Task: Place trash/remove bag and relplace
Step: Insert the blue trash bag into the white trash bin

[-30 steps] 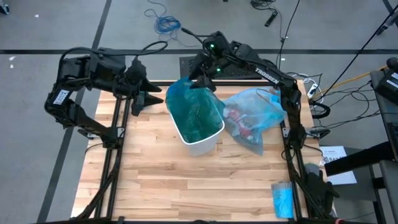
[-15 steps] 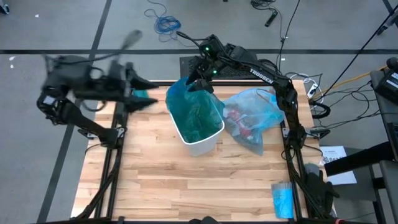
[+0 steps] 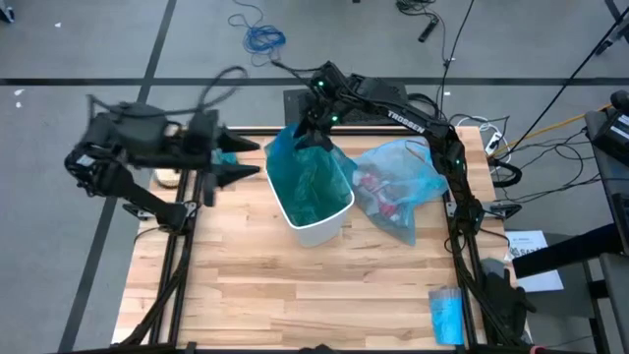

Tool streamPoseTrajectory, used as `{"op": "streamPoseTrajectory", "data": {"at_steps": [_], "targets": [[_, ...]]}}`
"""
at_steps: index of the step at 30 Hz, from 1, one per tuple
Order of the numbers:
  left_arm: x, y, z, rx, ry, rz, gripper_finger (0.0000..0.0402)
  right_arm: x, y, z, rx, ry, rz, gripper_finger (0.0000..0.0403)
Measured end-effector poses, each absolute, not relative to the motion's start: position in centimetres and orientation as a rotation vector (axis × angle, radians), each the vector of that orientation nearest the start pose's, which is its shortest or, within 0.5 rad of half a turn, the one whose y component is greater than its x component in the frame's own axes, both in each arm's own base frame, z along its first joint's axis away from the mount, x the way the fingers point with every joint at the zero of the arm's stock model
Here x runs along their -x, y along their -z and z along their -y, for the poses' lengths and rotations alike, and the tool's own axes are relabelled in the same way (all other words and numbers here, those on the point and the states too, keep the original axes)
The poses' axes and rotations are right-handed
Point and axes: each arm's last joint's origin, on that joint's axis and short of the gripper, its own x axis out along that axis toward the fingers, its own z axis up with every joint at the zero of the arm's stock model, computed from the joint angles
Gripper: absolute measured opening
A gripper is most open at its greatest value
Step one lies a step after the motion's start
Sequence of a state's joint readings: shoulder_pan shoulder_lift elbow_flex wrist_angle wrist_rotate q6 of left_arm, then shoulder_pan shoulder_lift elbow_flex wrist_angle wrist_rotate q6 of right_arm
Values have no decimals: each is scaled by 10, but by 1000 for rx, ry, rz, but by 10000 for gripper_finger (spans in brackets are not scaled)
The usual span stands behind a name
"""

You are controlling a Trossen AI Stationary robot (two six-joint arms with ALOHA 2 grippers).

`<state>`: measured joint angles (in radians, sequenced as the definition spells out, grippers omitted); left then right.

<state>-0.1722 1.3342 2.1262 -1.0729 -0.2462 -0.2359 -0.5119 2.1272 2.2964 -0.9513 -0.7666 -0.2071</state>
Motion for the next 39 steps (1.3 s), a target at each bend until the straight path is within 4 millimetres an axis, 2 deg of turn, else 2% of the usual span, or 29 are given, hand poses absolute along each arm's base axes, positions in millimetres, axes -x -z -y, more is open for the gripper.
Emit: {"op": "streamPoseTrajectory", "data": {"at_steps": [5, 14, 17, 21, 26, 29, 32, 35, 39], "targets": [[-181, -549, 24, 185, -112, -278, 239, -394, -391, 190, -221, -334, -548, 97], [-180, -546, 23, 182, -149, -298, 239, -381, -406, 166, -262, -361, -598, 5], [-178, -540, 21, 200, -217, -350, 239, -381, -405, 149, -287, -389, -653, 5], [-188, -529, 22, 204, -257, -411, 239, -383, -407, 123, -267, -418, -703, 1], [-218, -512, 26, 159, -249, -431, 239, -392, -406, 100, -244, -437, -718, 1], [-237, -493, 22, 140, -284, -511, 239, -394, -406, 92, -241, -424, -733, 0], [-248, -480, 16, 133, -319, -560, 239, -394, -406, 84, -248, -423, -751, 0], [-245, -483, 11, 128, -469, -512, 234, -389, -413, 78, -250, -424, -746, 0], [-226, -494, 9, 97, -677, -405, 208, -374, -430, 70, -216, -387, -727, 0]]}}
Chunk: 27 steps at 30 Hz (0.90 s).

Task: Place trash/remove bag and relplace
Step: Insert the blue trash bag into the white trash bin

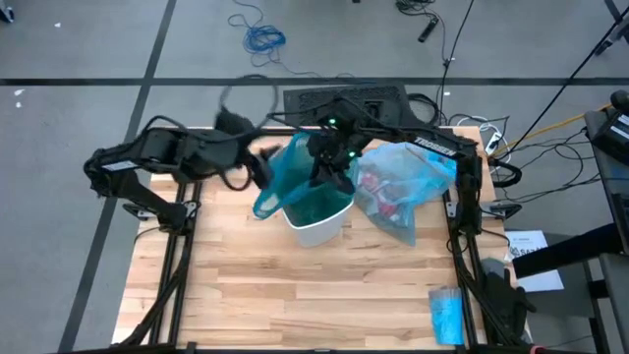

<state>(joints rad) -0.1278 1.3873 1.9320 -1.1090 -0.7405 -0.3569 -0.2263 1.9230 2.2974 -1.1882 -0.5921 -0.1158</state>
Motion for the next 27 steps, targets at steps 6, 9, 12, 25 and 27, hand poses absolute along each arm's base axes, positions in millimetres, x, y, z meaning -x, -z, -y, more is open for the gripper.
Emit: {"op": "streamPoseTrajectory", "data": {"at_steps": [6, 9, 12, 25, 27], "targets": [[-220, -495, 7, 70, -663, -429, 181, -360, -449, 61, -198, -370, -670, 0], [-230, -496, 8, -25, -654, -419, 178, -362, -450, 55, -184, -358, -664, 0], [-232, -502, 8, -66, -702, -362, 177, -363, -450, 50, -172, -358, -670, 0], [-225, -522, 12, 20, -681, -187, 177, -364, -451, 40, -153, -380, -665, 0], [-225, -520, 13, 12, -674, -201, 177, -365, -451, 40, -153, -381, -664, 0]]}}
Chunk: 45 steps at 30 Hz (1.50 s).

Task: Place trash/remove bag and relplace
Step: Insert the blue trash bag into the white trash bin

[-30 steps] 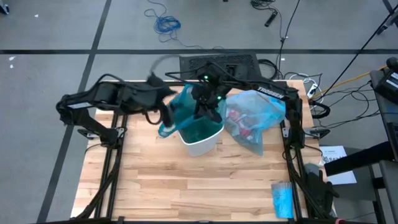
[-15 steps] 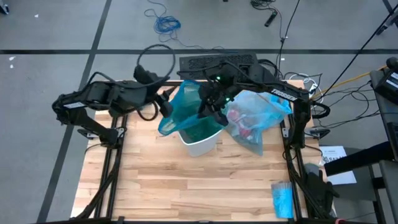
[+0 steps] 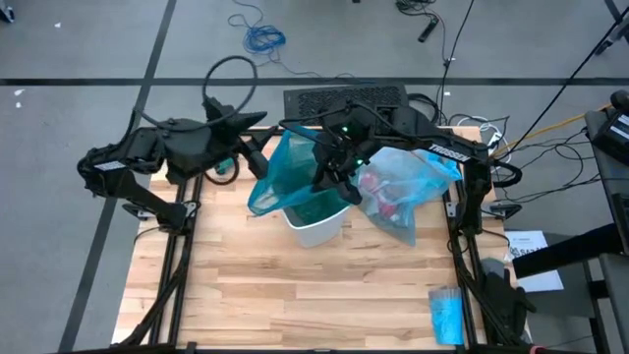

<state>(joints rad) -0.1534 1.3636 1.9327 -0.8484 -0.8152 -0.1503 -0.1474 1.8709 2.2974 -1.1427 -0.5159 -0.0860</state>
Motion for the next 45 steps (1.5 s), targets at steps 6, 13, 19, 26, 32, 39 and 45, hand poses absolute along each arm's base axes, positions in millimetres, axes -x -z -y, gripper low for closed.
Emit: {"op": "streamPoseTrajectory", "data": {"at_steps": [6, 13, 19, 26, 32, 39, 45], "targets": [[-225, -510, 15, -13, -674, -287, 175, -365, -451, 40, -153, -382, -663, 0], [-227, -505, -5, 113, -579, -348, 21, -366, -451, 35, -163, -389, -657, 0], [-235, -495, -20, 201, -586, -403, 67, -367, -452, 34, -159, -338, -657, 0], [-236, -487, -34, 295, -553, -486, 168, -368, -452, 35, -159, -321, -657, 0], [-260, -468, -42, 317, -504, -602, 213, -369, -453, 34, -153, -316, -645, 0], [-267, -446, -55, 242, -644, -771, 201, -369, -452, 21, -145, -351, -652, 0], [-254, -457, -56, 199, -720, -713, 37, -365, -450, 5, -153, -388, -710, 0]]}}
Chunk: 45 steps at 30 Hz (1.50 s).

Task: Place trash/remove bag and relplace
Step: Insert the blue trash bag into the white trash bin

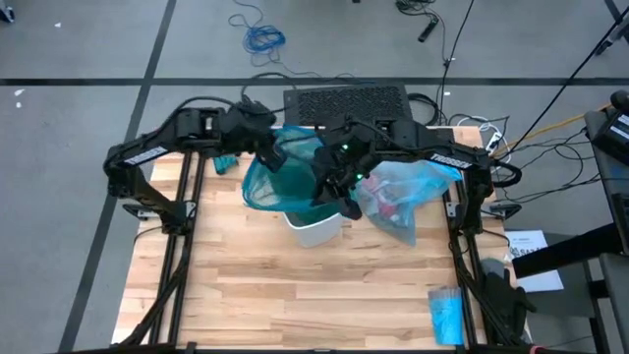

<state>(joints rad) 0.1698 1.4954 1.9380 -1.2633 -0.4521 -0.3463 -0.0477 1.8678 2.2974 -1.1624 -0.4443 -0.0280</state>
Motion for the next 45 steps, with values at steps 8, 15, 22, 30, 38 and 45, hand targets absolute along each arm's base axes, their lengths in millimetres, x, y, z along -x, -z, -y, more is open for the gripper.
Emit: {"op": "streamPoseTrajectory", "data": {"at_steps": [8, 15, 22, 30, 38, 45], "targets": [[-249, -455, -55, 208, -703, -761, 2, -356, -452, -4, -171, -466, -741, 0], [-256, -449, -56, 216, -707, -758, 1, -353, -448, -4, -180, -481, -789, 0], [-271, -414, -53, 195, -740, -820, 1, -358, -434, -4, -166, -467, -847, 0], [-273, -409, -54, 184, -758, -816, 0, -368, -410, -8, -190, -476, -897, 0], [-265, -408, -59, 132, -800, -868, 0, -367, -414, -13, -178, -514, -866, 0], [-263, -408, -70, 94, -835, -882, 0, -379, -404, -30, -150, -514, -875, 0]]}}
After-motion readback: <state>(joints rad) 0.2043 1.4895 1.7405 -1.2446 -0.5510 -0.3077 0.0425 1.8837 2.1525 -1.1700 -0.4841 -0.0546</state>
